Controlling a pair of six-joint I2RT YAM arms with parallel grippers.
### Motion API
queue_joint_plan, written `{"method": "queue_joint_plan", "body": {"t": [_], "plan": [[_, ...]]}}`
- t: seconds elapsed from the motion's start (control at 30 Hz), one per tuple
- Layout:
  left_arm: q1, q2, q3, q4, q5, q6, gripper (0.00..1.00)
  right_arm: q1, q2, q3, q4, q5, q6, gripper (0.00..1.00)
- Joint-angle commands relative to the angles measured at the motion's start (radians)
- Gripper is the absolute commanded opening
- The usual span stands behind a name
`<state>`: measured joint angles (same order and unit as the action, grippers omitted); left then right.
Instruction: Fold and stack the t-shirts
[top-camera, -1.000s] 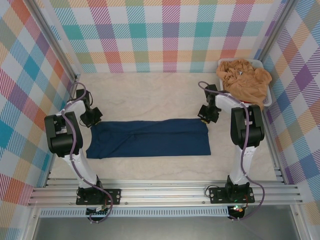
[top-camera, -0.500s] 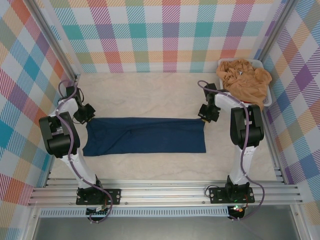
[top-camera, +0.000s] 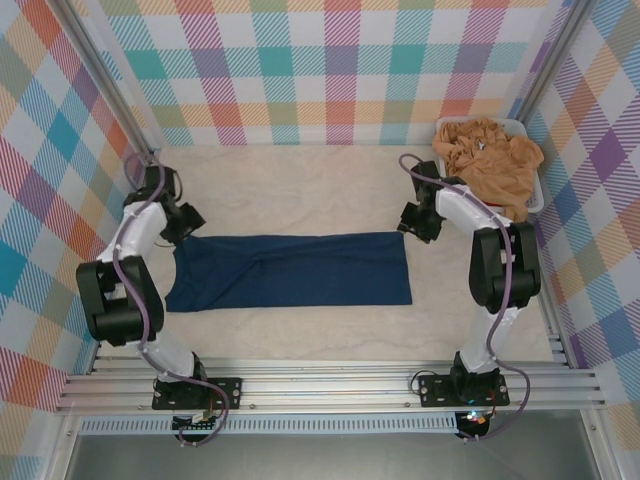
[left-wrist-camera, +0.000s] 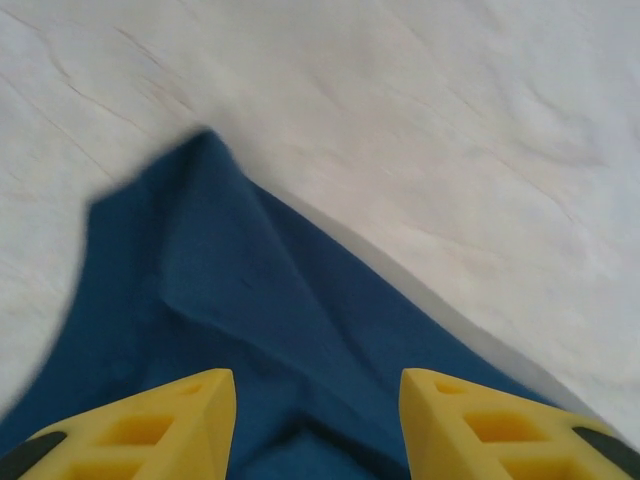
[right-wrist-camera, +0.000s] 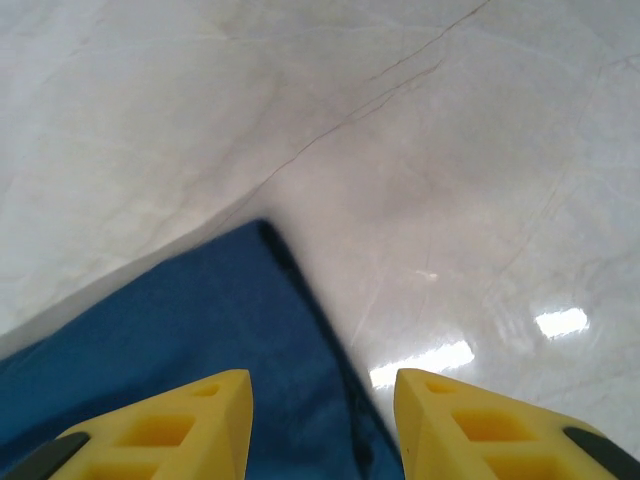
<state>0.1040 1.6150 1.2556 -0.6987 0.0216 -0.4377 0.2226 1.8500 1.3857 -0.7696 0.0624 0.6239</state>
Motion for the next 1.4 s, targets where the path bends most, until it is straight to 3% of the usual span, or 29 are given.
{"method": "queue_joint_plan", "body": {"t": [0.0,0.23,0.4,0.57,0.73,0.93,1.1,1.37], "plan": [[-0.076,-0.057,-0.105,-0.071,-0.039,-0.117,0.48,0.025,-0.053,-0.065,-0.006,-0.043,0.073,0.4],[-0.122,-0.049,-0.238,0.023,0.113,-0.291,0.5,0.026,-0.055,-0.162,0.039,-0.122,0.262,0.38],[-0.134,0.003,-0.211,0.034,0.142,-0.326,0.54,0.023,-0.051,-0.199,0.071,-0.16,0.406,0.39],[-0.146,0.027,-0.212,0.023,0.09,-0.36,0.54,0.023,-0.047,-0.212,0.07,-0.188,0.507,0.38],[-0.144,0.014,-0.212,0.053,0.053,-0.432,0.56,0.023,-0.029,-0.214,0.095,-0.176,0.548,0.32],[-0.144,0.009,-0.207,0.079,0.046,-0.564,0.58,0.023,0.023,-0.191,0.104,-0.161,0.539,0.1],[-0.144,0.046,-0.195,0.079,0.051,-0.652,0.52,0.024,0.023,-0.194,0.105,-0.158,0.517,0.03],[-0.144,0.07,-0.198,0.029,0.051,-0.625,0.33,0.024,0.021,-0.183,0.098,-0.15,0.485,0.0]]}}
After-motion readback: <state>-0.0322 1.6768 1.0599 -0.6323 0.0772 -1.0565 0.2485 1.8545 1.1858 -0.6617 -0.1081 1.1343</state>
